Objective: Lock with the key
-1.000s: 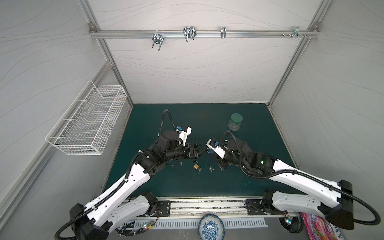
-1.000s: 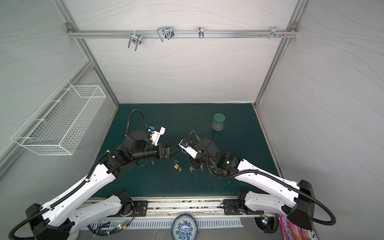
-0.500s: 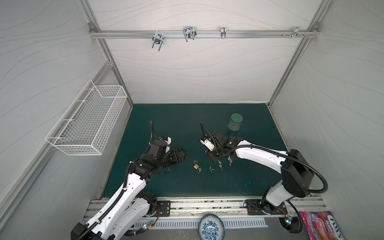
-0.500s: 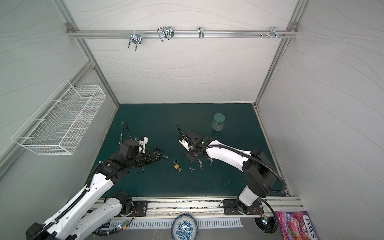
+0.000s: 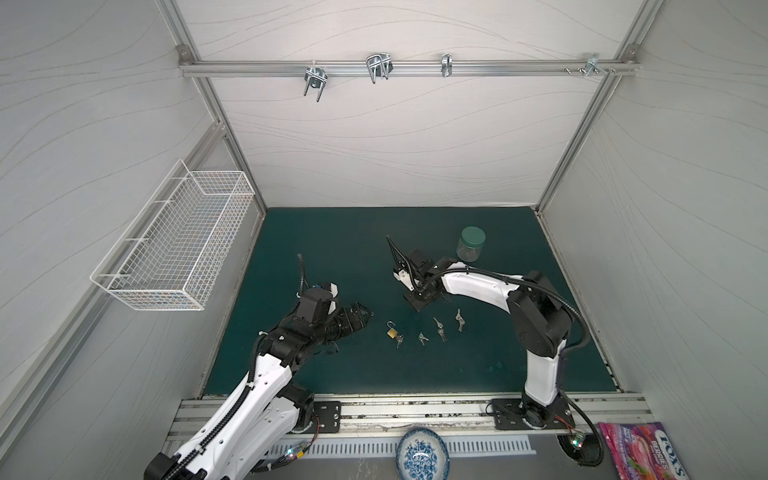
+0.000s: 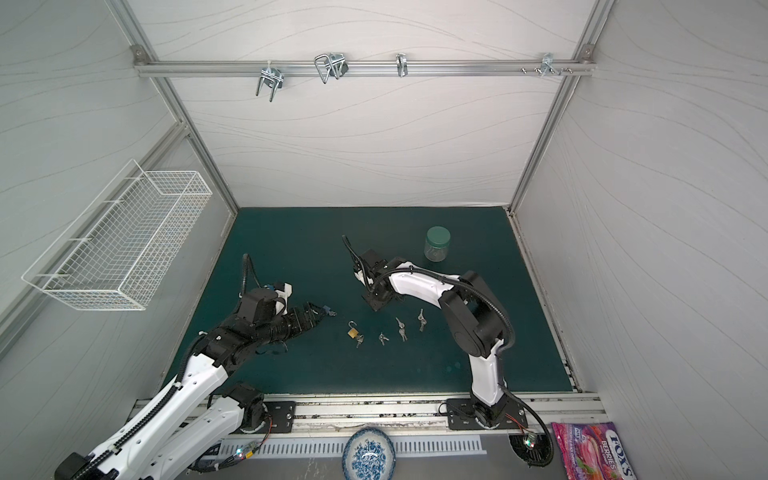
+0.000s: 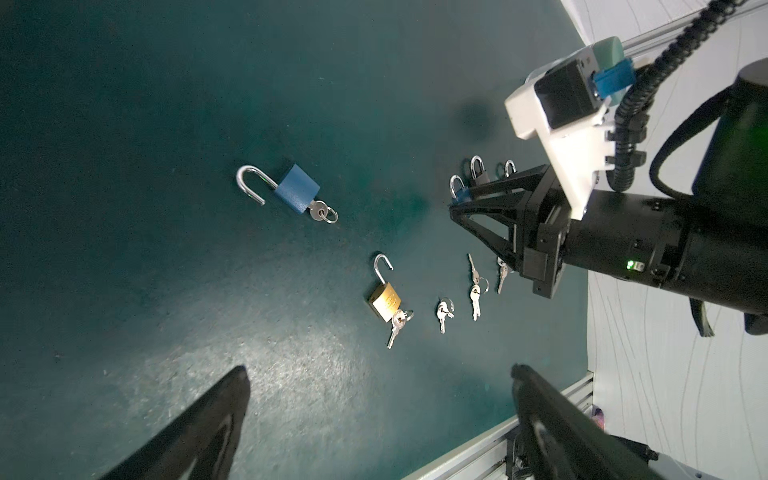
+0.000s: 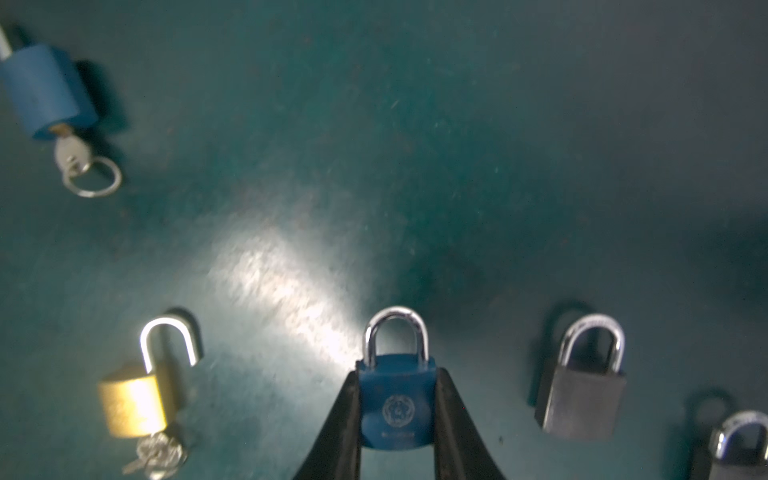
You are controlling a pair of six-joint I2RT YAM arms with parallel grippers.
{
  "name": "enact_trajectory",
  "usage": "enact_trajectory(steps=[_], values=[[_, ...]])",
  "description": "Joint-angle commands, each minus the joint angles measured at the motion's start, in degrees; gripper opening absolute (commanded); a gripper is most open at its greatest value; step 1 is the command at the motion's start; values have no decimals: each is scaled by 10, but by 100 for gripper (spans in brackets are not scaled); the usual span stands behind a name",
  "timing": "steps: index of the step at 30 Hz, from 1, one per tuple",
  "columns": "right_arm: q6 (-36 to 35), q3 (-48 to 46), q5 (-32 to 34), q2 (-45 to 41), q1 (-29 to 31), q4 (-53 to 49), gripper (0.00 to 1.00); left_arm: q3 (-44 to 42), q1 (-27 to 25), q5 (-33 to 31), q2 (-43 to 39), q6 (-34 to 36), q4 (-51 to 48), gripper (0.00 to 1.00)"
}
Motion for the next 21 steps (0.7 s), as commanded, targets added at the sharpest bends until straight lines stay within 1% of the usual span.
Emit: enact_trajectory(steps=[1,6,9,12,15,17,21], values=[[-12,29,7,29,-7,-40,3,10,4,-22,6,-22,4,99],[-14,58,9,61,-12,-58,7,-8,4,-25,-4,-52,35,99],[-14,73,14,77,-13,-74,12,-22,4,-32,-22,-39,43,99],[-14,79,15,85,-15,-78,14,-12,4,-41,-23,-16,9,99],[-17,88,15,94,-16,-90,19,-10,4,-36,-22,-6,-6,99],[-18,89,12,96,-16,-91,25,-16,4,-24,-24,-8,1,99],[-19,91,8,90,-16,-93,39,-18,4,-23,-21,-10,1,98]])
